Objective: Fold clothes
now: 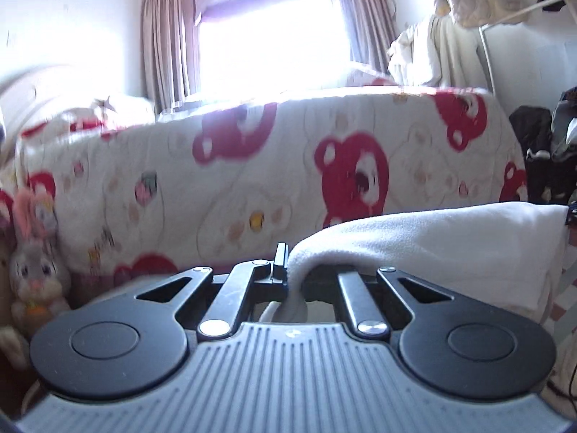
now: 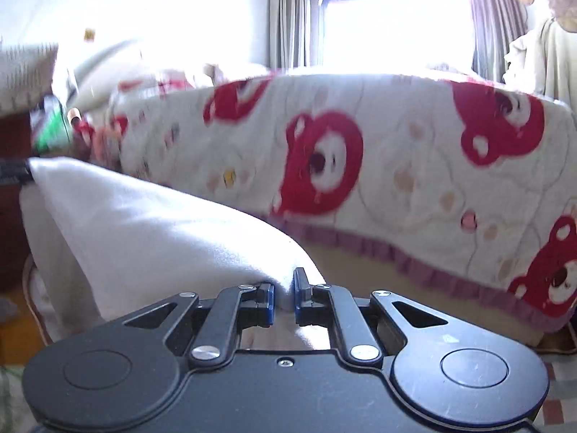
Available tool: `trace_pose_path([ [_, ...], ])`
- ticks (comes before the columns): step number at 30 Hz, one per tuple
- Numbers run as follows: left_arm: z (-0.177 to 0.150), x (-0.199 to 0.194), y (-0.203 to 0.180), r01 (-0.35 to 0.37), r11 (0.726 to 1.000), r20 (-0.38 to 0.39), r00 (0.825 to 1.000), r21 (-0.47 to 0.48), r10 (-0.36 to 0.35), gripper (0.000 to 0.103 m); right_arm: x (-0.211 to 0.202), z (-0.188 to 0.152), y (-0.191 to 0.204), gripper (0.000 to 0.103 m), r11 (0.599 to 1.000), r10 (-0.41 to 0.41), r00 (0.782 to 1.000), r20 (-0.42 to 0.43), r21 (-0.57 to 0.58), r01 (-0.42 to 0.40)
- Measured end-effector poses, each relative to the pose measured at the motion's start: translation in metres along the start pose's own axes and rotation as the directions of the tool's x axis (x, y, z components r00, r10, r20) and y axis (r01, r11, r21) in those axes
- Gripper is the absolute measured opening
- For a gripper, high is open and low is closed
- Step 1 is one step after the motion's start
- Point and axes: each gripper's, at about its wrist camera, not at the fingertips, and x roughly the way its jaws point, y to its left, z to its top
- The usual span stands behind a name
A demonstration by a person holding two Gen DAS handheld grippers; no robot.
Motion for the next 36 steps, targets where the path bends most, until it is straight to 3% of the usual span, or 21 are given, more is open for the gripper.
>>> trace_pose_path([
  [4, 0.047, -0.016, 0.015, 0.004, 1.000, 0.045, 0.999, -0.026, -0.003, 0.006, -0.027, 0.032, -0.003, 0.010, 0.995, 0.093, 0.994, 0.057, 0.028, -0.094],
  [8, 0.089, -0.032, 0.024, -0.011, 1.000, 0.112, 0.994, -0.006, 0.012, 0.006, -0.047, 0.042, -0.001, 0.010, 0.960, 0.251, 0.964, 0.089, 0.107, -0.260],
  [10, 0.094, -0.033, 0.019, -0.055, 0.998, 0.163, 0.985, 0.027, 0.050, 0.006, -0.049, 0.036, -0.001, 0.010, 0.930, 0.315, 0.943, 0.107, 0.163, -0.329],
  [12, 0.090, -0.022, 0.014, -0.082, 0.996, 0.166, 0.983, 0.037, 0.074, 0.006, -0.041, 0.026, 0.000, 0.010, 0.919, 0.326, 0.941, 0.094, 0.202, -0.338],
  [16, 0.073, 0.042, 0.010, -0.073, 0.997, 0.131, 0.988, -0.035, 0.077, 0.006, 0.000, 0.011, -0.002, 0.010, 0.956, 0.218, 0.976, 0.020, 0.197, -0.218],
  [19, 0.049, 0.134, -0.001, -0.102, 0.994, 0.073, 0.992, -0.034, 0.105, 0.006, 0.058, 0.008, -0.015, 0.010, 0.992, 0.028, 0.999, -0.015, 0.124, -0.026],
  [21, 0.026, 0.207, -0.010, -0.104, 0.994, -0.008, 0.995, -0.016, 0.104, 0.010, 0.111, 0.008, -0.031, 0.010, 0.987, -0.125, 0.989, -0.072, 0.090, 0.132],
  [22, 0.012, 0.236, -0.014, -0.104, 0.995, -0.073, 0.992, -0.006, 0.104, 0.014, 0.140, 0.006, -0.041, 0.011, 0.976, -0.200, 0.974, -0.109, 0.065, 0.208],
  [23, -0.002, 0.264, -0.018, -0.104, 0.995, -0.138, 0.985, 0.004, 0.104, 0.030, 0.168, 0.002, -0.051, 0.012, 0.961, -0.268, 0.952, -0.147, 0.033, 0.276],
  [24, -0.017, 0.285, -0.023, -0.125, 0.992, -0.207, 0.970, 0.010, 0.124, 0.056, 0.193, -0.005, -0.059, 0.013, 0.937, -0.344, 0.921, -0.183, -0.013, 0.348],
  [26, -0.052, 0.304, -0.030, -0.198, 0.980, -0.311, 0.930, 0.021, 0.194, 0.070, 0.216, -0.020, -0.066, 0.022, 0.876, -0.478, 0.843, -0.246, -0.063, 0.478],
  [27, -0.068, 0.301, -0.029, -0.184, 0.983, -0.334, 0.926, 0.008, 0.176, 0.070, 0.223, -0.028, -0.067, 0.024, 0.841, -0.534, 0.799, -0.275, -0.080, 0.535],
  [28, -0.083, 0.298, -0.029, -0.170, 0.985, -0.356, 0.921, -0.006, 0.156, 0.071, 0.223, -0.037, -0.067, 0.033, 0.837, -0.534, 0.790, -0.299, -0.055, 0.545],
  [30, -0.114, 0.286, -0.025, -0.071, 0.996, -0.405, 0.913, -0.059, 0.042, 0.073, 0.210, -0.057, -0.065, 0.050, 0.876, -0.427, 0.842, -0.329, 0.081, 0.475],
  [31, -0.129, 0.279, -0.024, -0.037, 0.994, -0.441, 0.897, -0.103, -0.012, 0.073, 0.206, -0.069, -0.064, 0.052, 0.884, -0.376, 0.857, -0.353, 0.141, 0.446],
  [33, -0.159, 0.267, -0.021, 0.025, 0.980, -0.503, 0.856, -0.196, -0.122, 0.071, 0.203, -0.099, -0.063, 0.052, 0.881, -0.279, 0.864, -0.418, 0.246, 0.404],
  [35, -0.188, 0.254, -0.018, 0.078, 0.953, -0.551, 0.801, -0.292, -0.234, 0.069, 0.199, -0.129, -0.063, 0.052, 0.863, -0.175, 0.865, -0.470, 0.350, 0.365],
  [36, -0.198, 0.248, -0.021, 0.106, 0.946, -0.553, 0.789, -0.307, -0.268, 0.065, 0.198, -0.144, -0.063, 0.052, 0.848, -0.120, 0.863, -0.491, 0.401, 0.347],
])
